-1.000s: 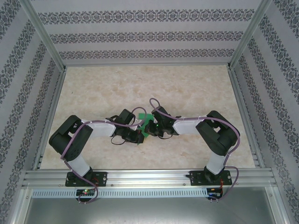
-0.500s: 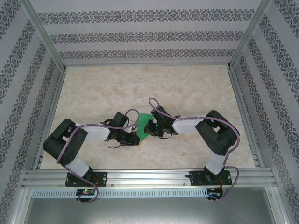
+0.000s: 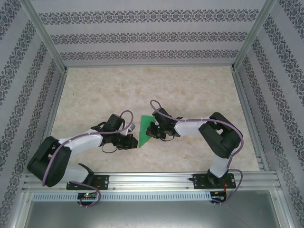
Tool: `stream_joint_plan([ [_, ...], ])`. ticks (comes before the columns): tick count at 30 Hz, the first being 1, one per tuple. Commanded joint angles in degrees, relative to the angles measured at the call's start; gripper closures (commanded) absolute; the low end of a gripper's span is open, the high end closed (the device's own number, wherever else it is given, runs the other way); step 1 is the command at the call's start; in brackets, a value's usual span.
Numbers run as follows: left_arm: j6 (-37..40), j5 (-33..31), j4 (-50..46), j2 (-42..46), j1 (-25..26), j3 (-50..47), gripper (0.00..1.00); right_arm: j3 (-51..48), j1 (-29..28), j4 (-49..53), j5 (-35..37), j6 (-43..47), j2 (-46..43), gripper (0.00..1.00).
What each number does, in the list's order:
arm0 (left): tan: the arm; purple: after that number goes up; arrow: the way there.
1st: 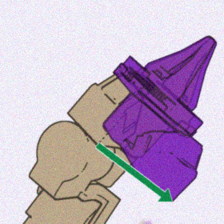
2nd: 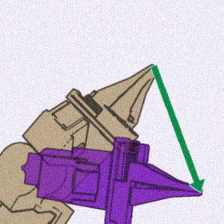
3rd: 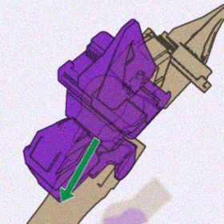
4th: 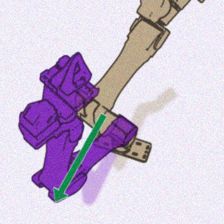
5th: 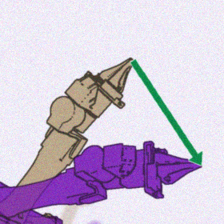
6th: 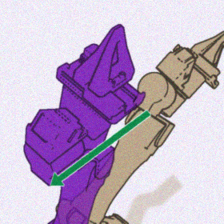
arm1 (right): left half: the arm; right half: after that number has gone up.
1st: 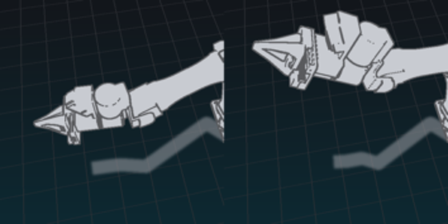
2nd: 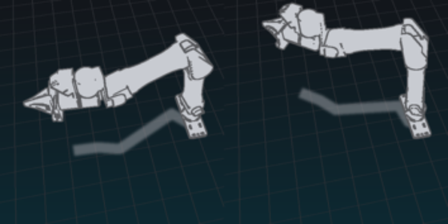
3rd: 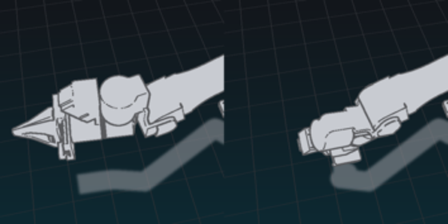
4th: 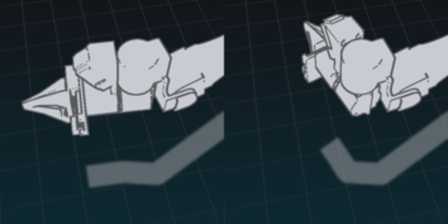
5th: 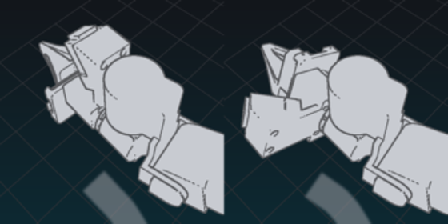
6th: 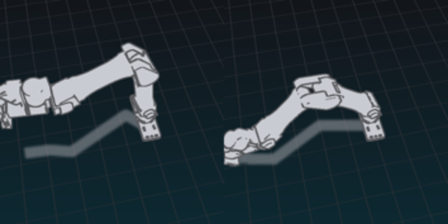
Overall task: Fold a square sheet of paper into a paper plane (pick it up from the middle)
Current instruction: Third fold the triangle at the center of the table.
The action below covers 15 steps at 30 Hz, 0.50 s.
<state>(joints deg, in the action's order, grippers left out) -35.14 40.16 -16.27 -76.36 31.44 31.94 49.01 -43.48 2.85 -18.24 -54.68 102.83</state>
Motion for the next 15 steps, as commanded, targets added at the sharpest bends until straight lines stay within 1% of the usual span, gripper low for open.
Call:
stream_joint_plan([
  [1,-1.2,-2.3,0.0,2.9,-0.9,3.7,0.85,-1.4,-0.2,6.6,5.3,0.5,3.4,0.9],
  [7,-1.5,-2.7,4.2,-5.8,-0.9,7.1,0.88,-1.2,-0.3,6.1,5.2,0.0,3.6,0.9],
  [11,-2.4,-0.7,8.9,-10.9,-0.9,7.4,0.88,-1.1,-0.4,6.0,5.3,-0.1,3.1,0.9],
  [15,-1.5,-0.4,9.2,-15.2,-0.9,8.1,0.88,-0.9,-0.3,5.8,5.2,-0.4,2.6,0.9],
])
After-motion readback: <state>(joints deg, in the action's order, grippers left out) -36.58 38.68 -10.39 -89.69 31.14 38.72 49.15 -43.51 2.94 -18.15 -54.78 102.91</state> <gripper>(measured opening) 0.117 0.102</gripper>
